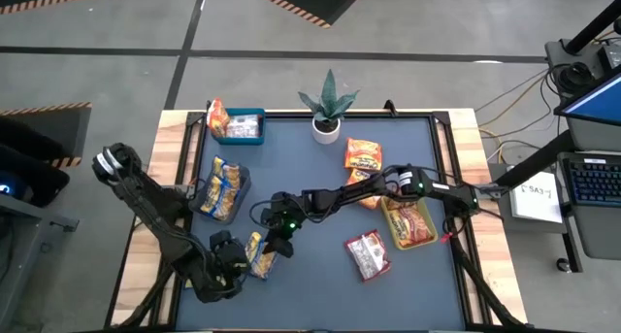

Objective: Sort Maruchan noodles
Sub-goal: Put the blue noodle pack into the black bin

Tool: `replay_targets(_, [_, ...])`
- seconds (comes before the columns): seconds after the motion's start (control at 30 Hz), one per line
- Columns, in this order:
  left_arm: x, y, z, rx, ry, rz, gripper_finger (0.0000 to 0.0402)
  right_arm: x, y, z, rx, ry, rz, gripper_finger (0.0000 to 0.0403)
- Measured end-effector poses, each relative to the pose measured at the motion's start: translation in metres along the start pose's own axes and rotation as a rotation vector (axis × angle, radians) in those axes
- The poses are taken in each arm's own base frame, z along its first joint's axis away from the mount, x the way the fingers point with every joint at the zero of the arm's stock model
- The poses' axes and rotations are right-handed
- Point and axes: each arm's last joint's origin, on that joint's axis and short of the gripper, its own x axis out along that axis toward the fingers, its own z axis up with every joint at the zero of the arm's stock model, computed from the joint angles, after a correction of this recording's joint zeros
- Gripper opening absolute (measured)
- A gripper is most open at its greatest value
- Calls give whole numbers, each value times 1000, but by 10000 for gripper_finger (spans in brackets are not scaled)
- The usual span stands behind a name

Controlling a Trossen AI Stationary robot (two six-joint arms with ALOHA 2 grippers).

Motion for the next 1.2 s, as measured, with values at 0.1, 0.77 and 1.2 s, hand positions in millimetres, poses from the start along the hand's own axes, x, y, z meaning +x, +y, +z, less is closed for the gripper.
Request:
replay_targets(0.1, [-9, 3, 4, 45, -22, -5, 101, -3, 3, 3, -14, 5, -3, 121])
replay_targets(0.77, [-84, 33, 54, 474, -808, 466, 102, -67, 62, 50, -244, -19, -204, 83])
replay_targets(1.2, [-82, 50, 48, 370, -796, 417, 102, -95, 82, 52, -248, 80, -275, 11])
